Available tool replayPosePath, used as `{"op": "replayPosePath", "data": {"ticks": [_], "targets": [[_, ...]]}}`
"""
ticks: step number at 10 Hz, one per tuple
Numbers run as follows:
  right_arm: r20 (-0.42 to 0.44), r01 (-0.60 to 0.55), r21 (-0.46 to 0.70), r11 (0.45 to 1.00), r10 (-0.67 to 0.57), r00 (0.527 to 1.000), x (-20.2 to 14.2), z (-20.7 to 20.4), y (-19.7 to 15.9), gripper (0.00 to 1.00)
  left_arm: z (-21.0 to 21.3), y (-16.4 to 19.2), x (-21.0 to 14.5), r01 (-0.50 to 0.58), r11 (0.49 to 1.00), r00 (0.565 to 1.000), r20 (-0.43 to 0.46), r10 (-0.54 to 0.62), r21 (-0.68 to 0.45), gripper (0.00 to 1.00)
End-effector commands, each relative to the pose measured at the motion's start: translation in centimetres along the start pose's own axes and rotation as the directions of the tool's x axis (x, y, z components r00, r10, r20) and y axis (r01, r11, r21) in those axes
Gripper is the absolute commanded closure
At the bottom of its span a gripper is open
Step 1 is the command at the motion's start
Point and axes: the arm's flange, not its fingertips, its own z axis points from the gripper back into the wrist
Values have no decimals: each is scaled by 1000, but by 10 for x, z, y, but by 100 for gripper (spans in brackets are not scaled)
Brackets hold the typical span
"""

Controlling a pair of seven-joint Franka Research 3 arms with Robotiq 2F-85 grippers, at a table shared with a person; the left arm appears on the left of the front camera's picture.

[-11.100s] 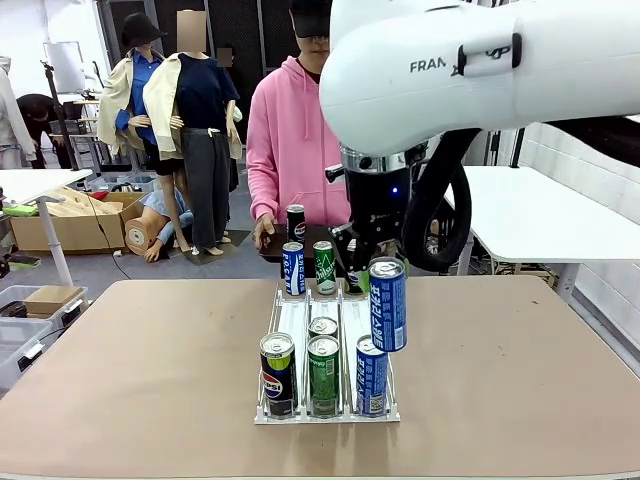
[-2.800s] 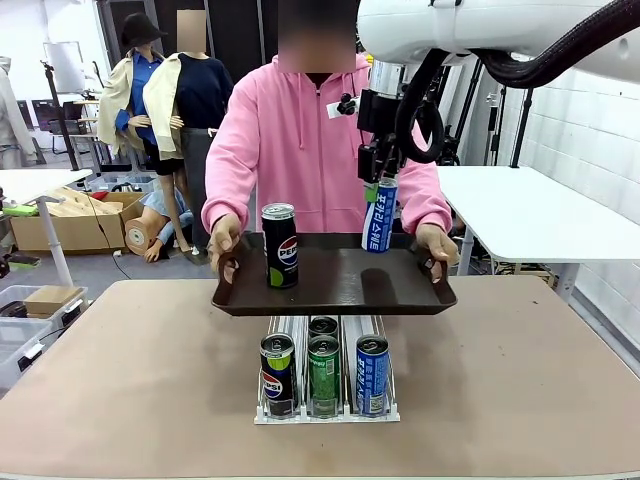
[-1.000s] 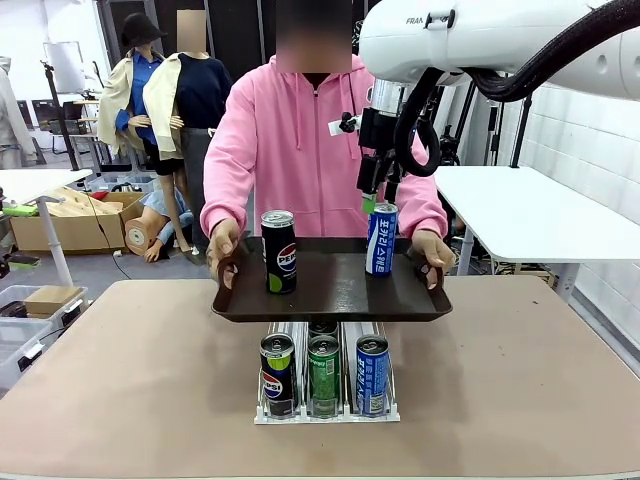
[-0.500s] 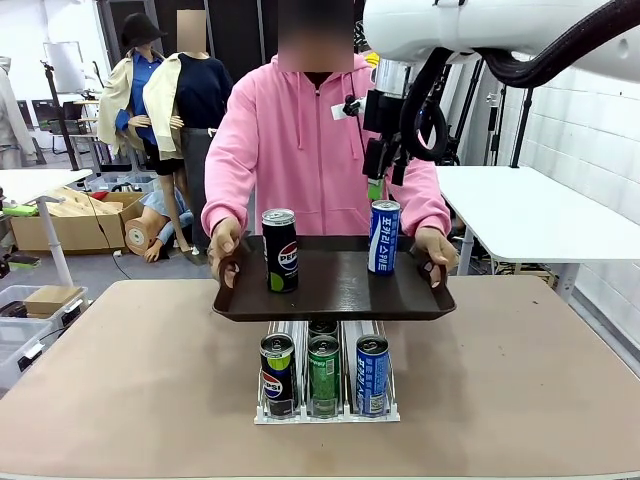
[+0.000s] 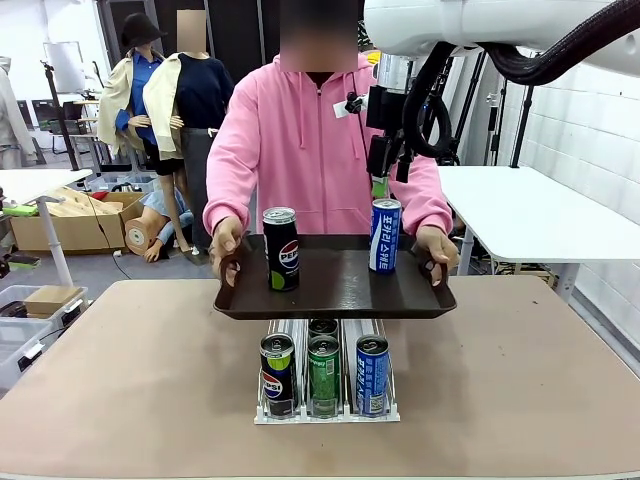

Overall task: Retrieve and hand over the desired beverage to the person.
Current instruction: Place the picked can on the Handle tray extended by the person.

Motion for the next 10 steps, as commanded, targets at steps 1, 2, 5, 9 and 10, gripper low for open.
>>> {"op": "replayPosePath", "data": {"ticks": [1,2,5,9,10], "targets": [[8,1,0,1000,-1,1000,1,0,0,0,2,-2,-1,4,1000,1000,4,-4,0,0],[8,1,0,1000,-1,1000,1,0,0,0,2,-2,-1,4,1000,1000,4,-4,0,0],[8,1,0,1000,-1,1000,1,0,0,0,2,-2,-1,4,1000,1000,4,-4,0,0],[8,1,0,1000,-1,1000,1,0,0,0,2,-2,-1,4,1000,1000,4,-4,0,0],[8,1,0,1000,-1,1000,1,0,0,0,2,-2,-1,4,1000,1000,4,-4,0,0]]}}
